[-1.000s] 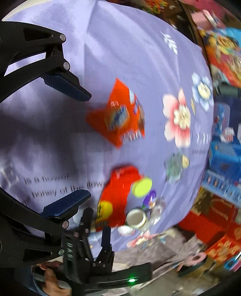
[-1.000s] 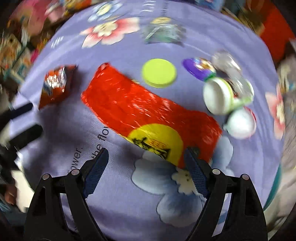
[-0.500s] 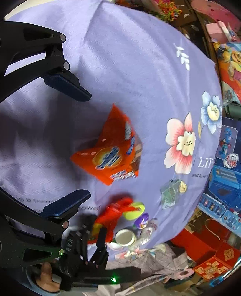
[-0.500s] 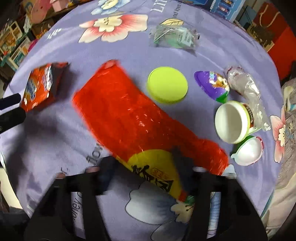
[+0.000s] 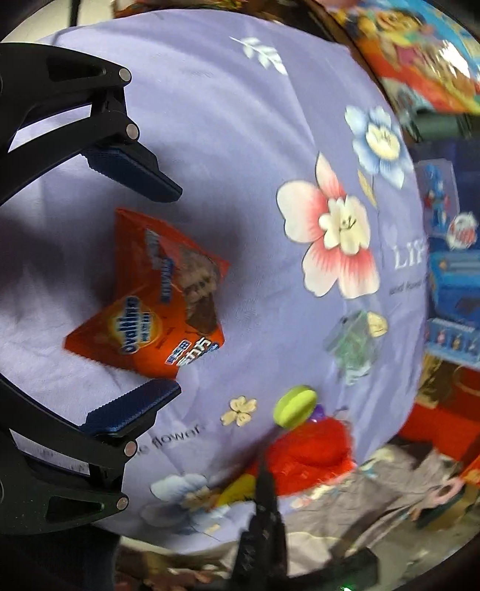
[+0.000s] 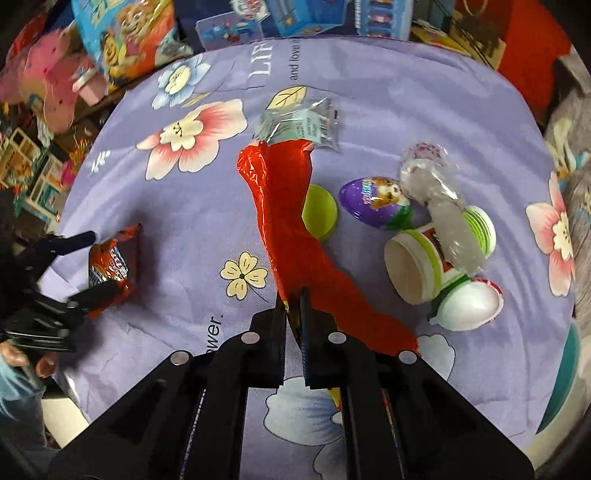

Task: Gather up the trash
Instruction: 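Grasp the orange snack bag with the left tool while the right tool grasps the red wrapper, then lift the orange bag and red wrapper and carry them over the teal bucket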

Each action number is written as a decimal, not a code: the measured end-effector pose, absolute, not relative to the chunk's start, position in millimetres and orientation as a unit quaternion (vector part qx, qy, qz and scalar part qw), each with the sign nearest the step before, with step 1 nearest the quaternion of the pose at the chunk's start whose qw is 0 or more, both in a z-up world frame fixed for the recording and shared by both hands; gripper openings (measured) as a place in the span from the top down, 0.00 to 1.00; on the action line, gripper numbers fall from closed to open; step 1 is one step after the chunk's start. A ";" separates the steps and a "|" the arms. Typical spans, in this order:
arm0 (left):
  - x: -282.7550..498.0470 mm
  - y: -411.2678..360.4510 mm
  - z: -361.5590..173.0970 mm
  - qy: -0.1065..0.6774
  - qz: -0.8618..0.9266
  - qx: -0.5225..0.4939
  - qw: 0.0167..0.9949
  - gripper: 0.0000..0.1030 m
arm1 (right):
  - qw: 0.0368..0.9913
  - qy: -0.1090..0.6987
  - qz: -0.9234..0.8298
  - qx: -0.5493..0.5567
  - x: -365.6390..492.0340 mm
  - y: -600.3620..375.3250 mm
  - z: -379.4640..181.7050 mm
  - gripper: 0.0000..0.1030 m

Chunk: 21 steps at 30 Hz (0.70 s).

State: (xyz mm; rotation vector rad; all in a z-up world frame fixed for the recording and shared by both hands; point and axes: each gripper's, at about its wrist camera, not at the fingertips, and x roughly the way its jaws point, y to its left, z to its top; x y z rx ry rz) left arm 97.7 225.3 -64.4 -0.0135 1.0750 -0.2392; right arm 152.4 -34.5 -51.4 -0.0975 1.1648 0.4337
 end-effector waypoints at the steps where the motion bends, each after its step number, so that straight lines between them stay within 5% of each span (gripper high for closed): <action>1: 101.2 222.2 -68.9 0.517 -0.119 0.001 0.848 0.07 | 0.811 0.548 0.202 -0.040 156.1 -33.1 -51.4 0.94; 3: 103.2 218.4 -74.1 0.521 -0.129 0.006 0.844 0.09 | 0.809 0.551 0.201 -0.032 155.1 -36.8 -52.1 0.94; 6: 101.1 210.1 -81.4 0.529 -0.134 0.016 0.838 0.46 | 0.808 0.555 0.200 -0.018 151.8 -45.2 -55.1 0.94; 9: 98.0 208.7 -80.6 0.527 -0.118 0.009 0.841 0.65 | 0.811 0.552 0.197 0.000 152.5 -54.6 -53.3 0.94; 12: 93.5 207.8 -71.6 0.521 -0.103 -0.005 0.847 0.74 | 0.817 0.542 0.197 0.016 151.3 -64.1 -45.8 0.94; 21: 86.5 182.2 -35.8 0.494 -0.108 -0.024 0.863 0.74 | 0.838 0.505 0.196 0.063 142.5 -100.8 -12.3 0.95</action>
